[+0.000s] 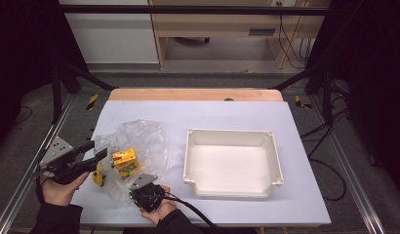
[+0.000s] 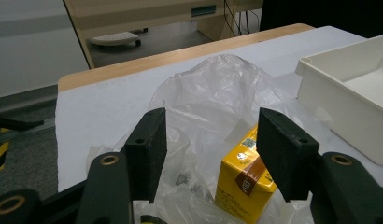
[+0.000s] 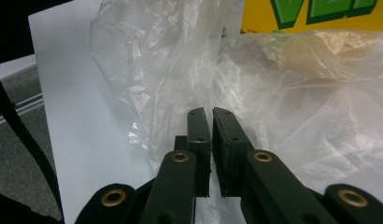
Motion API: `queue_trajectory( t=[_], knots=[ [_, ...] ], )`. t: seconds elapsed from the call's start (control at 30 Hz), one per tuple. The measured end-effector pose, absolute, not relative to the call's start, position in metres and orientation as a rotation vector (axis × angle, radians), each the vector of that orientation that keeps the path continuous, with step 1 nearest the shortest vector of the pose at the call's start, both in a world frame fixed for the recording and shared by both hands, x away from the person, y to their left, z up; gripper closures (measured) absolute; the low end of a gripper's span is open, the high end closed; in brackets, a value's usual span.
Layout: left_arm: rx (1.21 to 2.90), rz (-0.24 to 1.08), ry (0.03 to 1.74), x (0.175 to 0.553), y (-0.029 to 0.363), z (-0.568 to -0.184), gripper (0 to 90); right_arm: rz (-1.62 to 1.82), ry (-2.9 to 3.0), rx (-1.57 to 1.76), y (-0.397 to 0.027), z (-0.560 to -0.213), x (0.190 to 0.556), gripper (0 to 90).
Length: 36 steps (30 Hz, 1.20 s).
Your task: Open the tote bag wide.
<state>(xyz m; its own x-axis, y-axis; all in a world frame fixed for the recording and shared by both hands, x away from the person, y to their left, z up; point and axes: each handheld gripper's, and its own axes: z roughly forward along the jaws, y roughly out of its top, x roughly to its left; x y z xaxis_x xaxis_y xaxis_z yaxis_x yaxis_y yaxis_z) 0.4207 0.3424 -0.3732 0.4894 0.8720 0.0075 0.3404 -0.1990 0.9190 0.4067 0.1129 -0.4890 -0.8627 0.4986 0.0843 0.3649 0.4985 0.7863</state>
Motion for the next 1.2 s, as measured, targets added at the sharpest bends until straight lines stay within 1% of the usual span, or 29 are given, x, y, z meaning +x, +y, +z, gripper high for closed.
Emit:
queue_trajectory(
  t=[0.1,0.23,0.5,0.7,0.8,0.93,1.2],
  knots=[
    [1.765,0.686,1.027,0.421,0.343,-0.373,42.8,1.298,2.583,0.749,0.114,-0.489,0.406,84.9],
    [1.764,0.685,1.025,0.421,0.344,-0.372,42.5,1.351,2.565,0.747,0.112,-0.485,0.405,77.1],
    [1.758,0.684,1.016,0.42,0.343,-0.371,42.0,1.476,2.461,0.754,0.096,-0.463,0.405,58.7],
    [1.764,0.679,0.998,0.42,0.341,-0.369,41.4,1.555,2.376,0.744,0.081,-0.445,0.406,49.5],
    [1.77,0.675,0.992,0.42,0.341,-0.37,40.8,1.578,2.338,0.758,0.072,-0.436,0.408,46.7],
    [1.782,0.667,0.985,0.421,0.339,-0.371,40.3,1.587,2.288,0.775,0.056,-0.426,0.411,45.9],
    [1.846,0.641,0.94,0.424,0.33,-0.377,35.8,1.564,2.187,0.861,0.012,-0.407,0.42,37.2]
  ],
)
